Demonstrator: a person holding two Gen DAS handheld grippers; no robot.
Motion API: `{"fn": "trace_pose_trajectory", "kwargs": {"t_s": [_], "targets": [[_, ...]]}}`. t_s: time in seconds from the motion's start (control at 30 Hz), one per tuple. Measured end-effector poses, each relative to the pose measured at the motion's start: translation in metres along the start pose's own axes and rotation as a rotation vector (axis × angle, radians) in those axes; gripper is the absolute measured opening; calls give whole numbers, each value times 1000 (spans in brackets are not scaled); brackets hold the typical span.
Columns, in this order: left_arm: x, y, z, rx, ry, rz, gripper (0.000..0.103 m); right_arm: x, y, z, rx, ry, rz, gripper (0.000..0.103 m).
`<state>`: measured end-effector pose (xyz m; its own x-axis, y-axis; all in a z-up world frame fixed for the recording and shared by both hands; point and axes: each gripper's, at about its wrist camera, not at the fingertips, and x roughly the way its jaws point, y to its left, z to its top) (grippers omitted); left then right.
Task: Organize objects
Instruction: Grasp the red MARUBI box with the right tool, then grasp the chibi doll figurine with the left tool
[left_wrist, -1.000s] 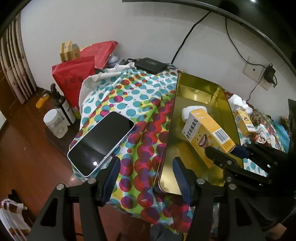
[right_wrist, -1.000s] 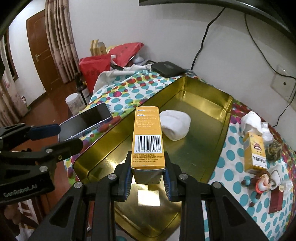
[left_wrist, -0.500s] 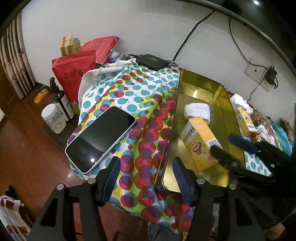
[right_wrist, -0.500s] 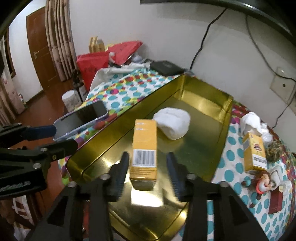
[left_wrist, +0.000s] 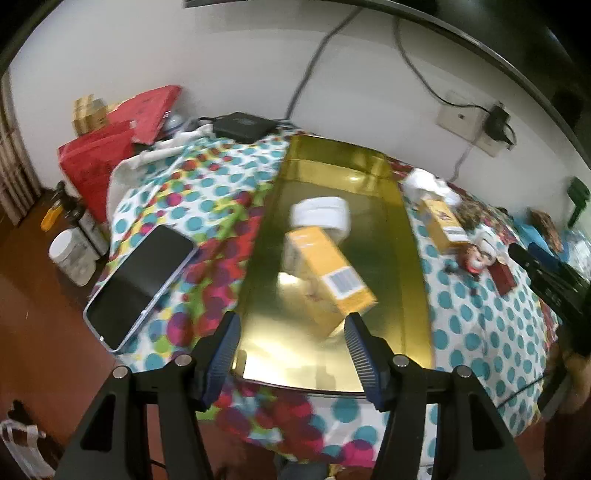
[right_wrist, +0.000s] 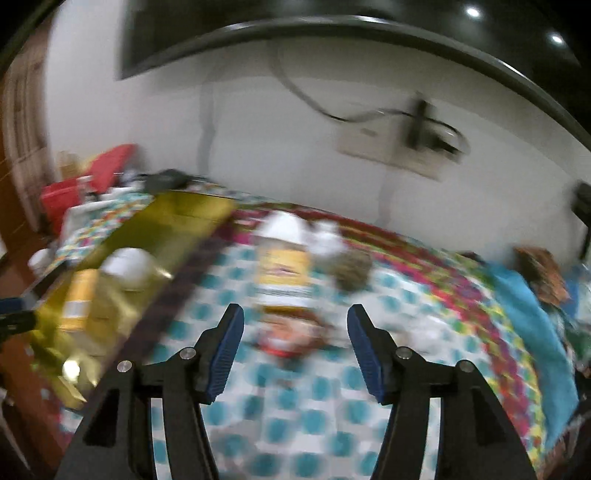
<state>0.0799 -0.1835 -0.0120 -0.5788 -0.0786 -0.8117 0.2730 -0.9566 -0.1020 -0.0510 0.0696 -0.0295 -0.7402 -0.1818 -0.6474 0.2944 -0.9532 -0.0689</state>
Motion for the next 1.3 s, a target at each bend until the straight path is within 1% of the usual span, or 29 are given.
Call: {"fn": "trace_pose_trajectory", "kwargs": {"t_s": [0.1, 0.2, 0.43, 0.5, 0.63, 0.7, 0.73, 0.77, 0.87, 0.93, 1.0, 1.03, 1.1, 1.17, 1.3], "targets": [[2, -19, 0, 35, 8, -13, 60, 13, -34, -10, 46, 41, -26, 56], [4, -39, 1, 77, 14, -23, 60, 30, -56, -22, 95, 92, 2, 56], [16, -90, 3, 174, 32, -58, 60, 53, -63, -38, 100, 145, 16, 55], [19, -104, 4, 200, 33, -72, 60, 58, -65, -39, 97, 155, 12, 51], [30, -130, 7, 250, 39, -88, 60, 65, -67, -41, 80, 174, 7, 48], [36, -141, 8, 264, 45, -111, 60, 68, -69, -42, 73, 180, 12, 45], [39, -147, 9, 271, 48, -114, 60, 69, -69, -43, 67, 187, 11, 40], [42, -154, 10, 280, 50, -124, 60, 70, -69, -44, 58, 189, 8, 27], [52, -168, 12, 301, 52, -153, 60, 71, -71, -46, 28, 178, -11, 27], [57, -176, 13, 309, 51, -179, 60, 71, -73, -46, -1, 170, -61, 27], [65, -185, 14, 323, 54, -207, 60, 72, -78, -47, -4, 162, -74, 27], [68, -189, 14, 330, 54, -214, 60, 72, -82, -48, -2, 157, -95, 27], [78, -198, 14, 359, 61, -232, 60, 74, -94, -48, 50, 160, -88, 27], [87, -208, 14, 390, 68, -240, 60, 74, -98, -48, 71, 161, -82, 27], [100, -222, 16, 440, 57, -246, 60, 75, -96, -47, 64, 165, -90, 27]]}}
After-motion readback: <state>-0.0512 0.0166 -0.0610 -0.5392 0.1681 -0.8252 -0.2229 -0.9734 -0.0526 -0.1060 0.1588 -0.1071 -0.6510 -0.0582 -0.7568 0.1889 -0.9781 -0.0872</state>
